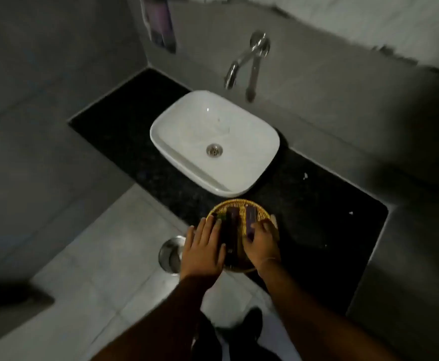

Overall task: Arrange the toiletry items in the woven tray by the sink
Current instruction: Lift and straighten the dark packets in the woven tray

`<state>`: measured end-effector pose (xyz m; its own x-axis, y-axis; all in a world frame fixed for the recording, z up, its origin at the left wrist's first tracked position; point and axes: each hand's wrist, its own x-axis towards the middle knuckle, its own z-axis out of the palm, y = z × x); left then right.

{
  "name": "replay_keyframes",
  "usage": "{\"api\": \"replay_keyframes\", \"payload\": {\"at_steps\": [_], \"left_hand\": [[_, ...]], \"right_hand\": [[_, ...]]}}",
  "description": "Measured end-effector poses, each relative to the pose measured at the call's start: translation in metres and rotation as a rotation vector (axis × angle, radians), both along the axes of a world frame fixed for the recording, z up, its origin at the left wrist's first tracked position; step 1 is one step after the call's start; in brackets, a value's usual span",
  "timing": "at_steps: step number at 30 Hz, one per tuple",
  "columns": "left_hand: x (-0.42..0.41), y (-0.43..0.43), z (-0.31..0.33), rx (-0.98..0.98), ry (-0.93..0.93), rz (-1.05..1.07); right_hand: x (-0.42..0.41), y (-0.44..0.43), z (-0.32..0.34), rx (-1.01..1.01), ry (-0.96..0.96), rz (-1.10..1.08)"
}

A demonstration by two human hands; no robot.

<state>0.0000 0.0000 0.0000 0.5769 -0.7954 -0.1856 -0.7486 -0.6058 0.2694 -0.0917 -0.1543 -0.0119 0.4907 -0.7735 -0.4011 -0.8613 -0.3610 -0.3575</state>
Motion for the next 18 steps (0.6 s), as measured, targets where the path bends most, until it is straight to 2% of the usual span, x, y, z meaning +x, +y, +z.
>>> {"api": "replay_keyframes", "payload": {"at_steps": [3,7,13,18], "left_hand": [[-0.002,0.013,-0.021,0.037,0.013,0.035],[-0.003,0.025,-0.032,0.024,0.039,0.043],[0.011,0.01,-0.009,-0.005,0.029,0.089],[0.036,-0.025,0.042,-0.197,0.116,0.291]], "right_hand": [[0.005,0.003,-0.023,0.051,0.036,-0.171],[0.015,0.004,-0.038,0.03,0.162,-0.152],[0.02,0.01,-0.017,0.008,0.055,-0.21],[0.005,0.019,0.019,-0.055,-0.228,0.044]]}}
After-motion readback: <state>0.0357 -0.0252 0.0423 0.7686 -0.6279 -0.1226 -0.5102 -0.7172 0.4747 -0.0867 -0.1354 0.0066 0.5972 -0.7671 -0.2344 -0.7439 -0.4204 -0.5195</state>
